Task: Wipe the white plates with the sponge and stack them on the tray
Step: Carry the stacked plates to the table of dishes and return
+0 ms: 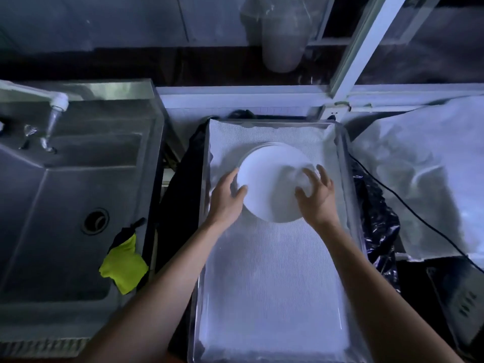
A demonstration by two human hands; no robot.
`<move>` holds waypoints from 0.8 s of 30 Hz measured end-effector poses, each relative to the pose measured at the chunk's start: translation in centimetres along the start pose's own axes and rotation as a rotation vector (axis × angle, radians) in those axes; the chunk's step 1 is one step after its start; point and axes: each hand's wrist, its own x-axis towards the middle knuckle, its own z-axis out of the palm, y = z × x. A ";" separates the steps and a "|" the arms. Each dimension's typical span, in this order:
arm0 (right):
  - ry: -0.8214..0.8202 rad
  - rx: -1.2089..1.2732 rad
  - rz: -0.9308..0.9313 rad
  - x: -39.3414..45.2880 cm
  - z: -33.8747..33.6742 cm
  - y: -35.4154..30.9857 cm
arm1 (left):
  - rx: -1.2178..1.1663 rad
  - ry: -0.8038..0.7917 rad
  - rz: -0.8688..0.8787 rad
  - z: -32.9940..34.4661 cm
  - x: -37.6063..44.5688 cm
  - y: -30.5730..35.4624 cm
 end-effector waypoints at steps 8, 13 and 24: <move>0.014 0.267 -0.002 3.2 0.9 0.9 | -0.287 0.140 -0.080 4.3 2.0 0.2; 0.057 0.416 -0.020 3.2 1.5 2.3 | -0.382 0.243 -0.067 5.7 2.1 -0.1; 0.066 0.679 0.135 2.5 1.9 2.2 | -0.521 0.291 -0.040 6.4 1.2 0.0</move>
